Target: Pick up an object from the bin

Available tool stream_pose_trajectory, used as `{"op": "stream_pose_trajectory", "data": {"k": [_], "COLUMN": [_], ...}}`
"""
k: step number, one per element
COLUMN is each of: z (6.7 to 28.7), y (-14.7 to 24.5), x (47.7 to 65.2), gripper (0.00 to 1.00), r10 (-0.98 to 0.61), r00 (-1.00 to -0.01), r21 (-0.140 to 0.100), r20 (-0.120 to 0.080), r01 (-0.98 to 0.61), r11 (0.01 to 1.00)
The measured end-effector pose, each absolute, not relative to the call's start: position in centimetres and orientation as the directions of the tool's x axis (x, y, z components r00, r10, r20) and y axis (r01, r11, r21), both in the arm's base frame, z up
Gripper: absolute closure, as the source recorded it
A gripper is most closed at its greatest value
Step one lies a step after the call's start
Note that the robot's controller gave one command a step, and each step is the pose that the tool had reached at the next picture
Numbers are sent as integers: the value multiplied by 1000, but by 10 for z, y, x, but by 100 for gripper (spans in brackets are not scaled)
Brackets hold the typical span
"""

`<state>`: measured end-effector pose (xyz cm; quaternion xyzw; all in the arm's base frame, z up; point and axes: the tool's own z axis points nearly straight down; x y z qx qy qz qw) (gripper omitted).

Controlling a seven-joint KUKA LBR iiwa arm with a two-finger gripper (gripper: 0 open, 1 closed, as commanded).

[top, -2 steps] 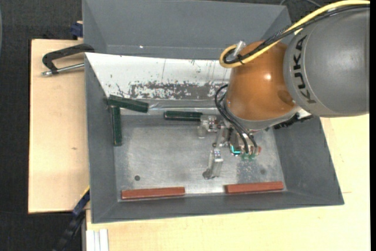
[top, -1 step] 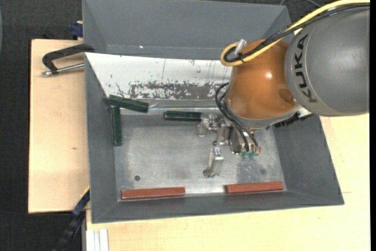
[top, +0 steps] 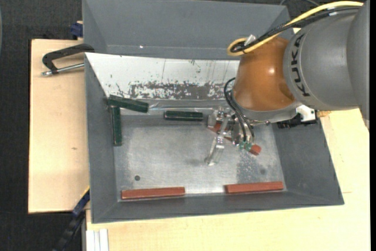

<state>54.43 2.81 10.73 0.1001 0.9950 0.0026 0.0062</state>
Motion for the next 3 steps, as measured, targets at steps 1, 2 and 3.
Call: {"op": "stream_pose_trajectory", "data": {"k": [1, 2, 3], "z": [105, 113, 72], "y": [-31, -43, -33], "x": [561, 575, 569], "gripper": [0, 0, 0], "r10": [184, 29, 447], "r00": [-983, -1000, -895], "r21": [1, 1, 2], "r20": [-5, -7, 0], "r01": [184, 29, 447], "r11": [983, 1000, 895]}}
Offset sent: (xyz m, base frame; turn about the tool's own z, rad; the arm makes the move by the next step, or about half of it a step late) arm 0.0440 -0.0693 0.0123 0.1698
